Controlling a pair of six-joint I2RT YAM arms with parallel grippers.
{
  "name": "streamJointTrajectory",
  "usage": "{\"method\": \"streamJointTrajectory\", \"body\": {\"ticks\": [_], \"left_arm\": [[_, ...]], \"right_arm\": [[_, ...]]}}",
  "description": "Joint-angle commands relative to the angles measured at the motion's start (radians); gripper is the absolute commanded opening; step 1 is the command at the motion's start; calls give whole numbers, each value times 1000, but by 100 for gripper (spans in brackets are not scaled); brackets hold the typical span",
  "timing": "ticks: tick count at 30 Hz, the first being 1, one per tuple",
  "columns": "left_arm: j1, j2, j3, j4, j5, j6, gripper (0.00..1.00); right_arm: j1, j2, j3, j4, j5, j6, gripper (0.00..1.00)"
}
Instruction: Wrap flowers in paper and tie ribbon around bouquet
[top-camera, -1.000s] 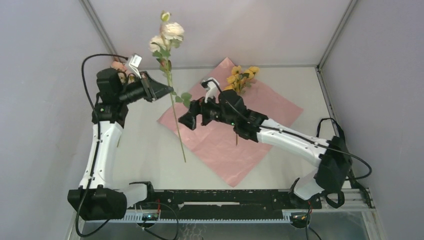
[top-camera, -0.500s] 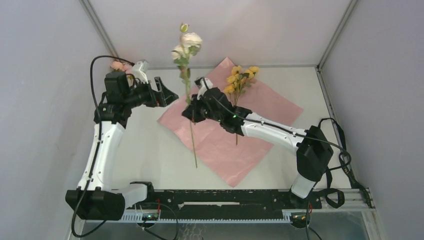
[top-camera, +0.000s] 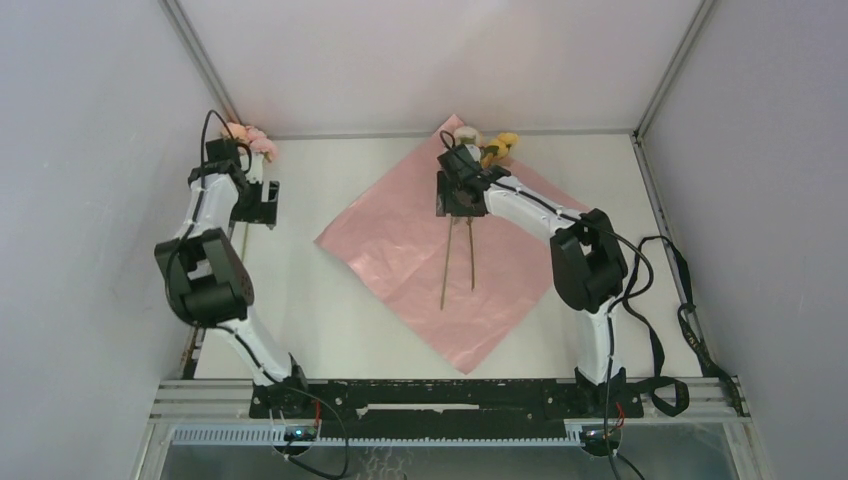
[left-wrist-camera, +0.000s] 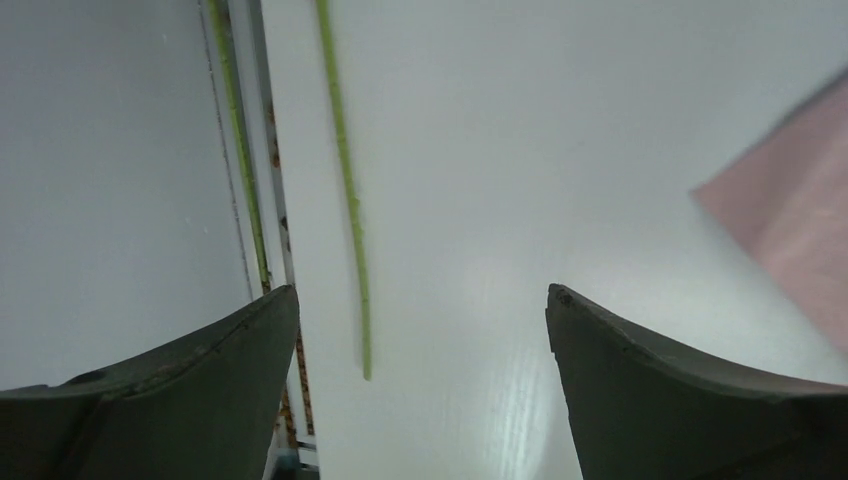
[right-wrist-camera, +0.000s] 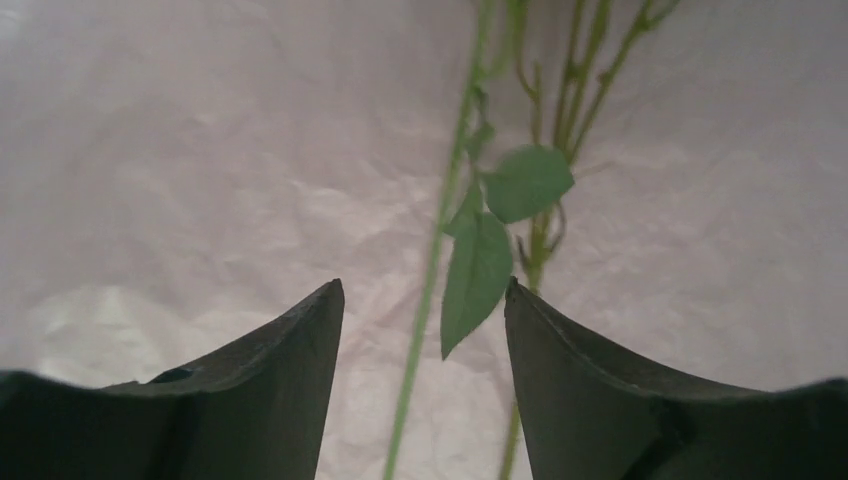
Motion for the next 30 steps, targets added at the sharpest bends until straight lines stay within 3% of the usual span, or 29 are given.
{"method": "streamJointTrajectory", "body": {"ticks": [1,5,8,11,19,23,27,30], "left_arm": [[48,166,173,-52,-113,83,96],[93,359,404,-141,-73,56,87],[116,496,614,-248,45,11,83],[124,591,720,-307,135,-60,81],[126,702,758,-345,299,-194,74],[131,715,777,-364,304,-232,74],[134,678,716,-395,367,-191,49],[112,620,602,-389,375,-118,46]], "right_arm": [[-2,-11,66,-172,117,-28,70],[34,-72,5,-147,120,-43,70],[62,-97,-21,-154,139,-43,70],[82,-121,-48,-153,135,-34,69],[118,-221,-123,-140,158,-48,68],[131,-290,-153,-140,183,-47,68],[143,-366,-189,-131,206,-49,68],[140,-402,-207,-128,221,-44,68]]}}
